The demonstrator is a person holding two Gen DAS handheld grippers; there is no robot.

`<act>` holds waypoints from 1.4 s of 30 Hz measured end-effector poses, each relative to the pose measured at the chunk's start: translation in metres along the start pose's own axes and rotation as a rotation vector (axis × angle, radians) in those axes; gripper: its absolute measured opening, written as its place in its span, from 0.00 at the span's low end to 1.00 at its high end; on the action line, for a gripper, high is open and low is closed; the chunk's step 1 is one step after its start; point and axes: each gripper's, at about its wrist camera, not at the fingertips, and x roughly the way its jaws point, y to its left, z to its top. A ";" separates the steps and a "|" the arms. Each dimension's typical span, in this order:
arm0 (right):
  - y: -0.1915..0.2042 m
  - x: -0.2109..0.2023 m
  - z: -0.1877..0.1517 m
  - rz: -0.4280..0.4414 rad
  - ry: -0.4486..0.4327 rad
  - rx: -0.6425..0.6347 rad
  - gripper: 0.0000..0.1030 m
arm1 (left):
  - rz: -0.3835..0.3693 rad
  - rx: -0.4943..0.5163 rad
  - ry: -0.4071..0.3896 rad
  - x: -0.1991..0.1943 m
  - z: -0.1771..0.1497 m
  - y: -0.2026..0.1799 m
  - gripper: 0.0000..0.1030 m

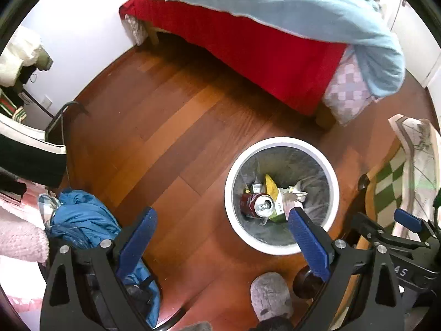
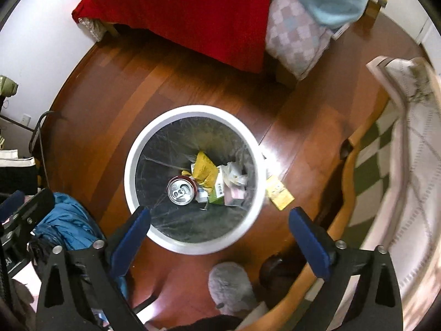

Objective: Collect trash

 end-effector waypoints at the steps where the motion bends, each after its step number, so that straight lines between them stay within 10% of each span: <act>1: -0.001 -0.014 -0.007 -0.004 -0.015 0.000 0.99 | -0.004 0.004 -0.008 -0.008 -0.003 0.000 0.94; 27: -0.047 -0.336 -0.163 0.172 -0.320 -0.042 0.99 | -0.274 0.046 -0.261 -0.268 -0.095 0.007 0.95; 42: -0.049 -0.441 -0.221 0.293 -0.410 -0.063 0.99 | -0.402 0.082 -0.348 -0.350 -0.123 0.014 0.94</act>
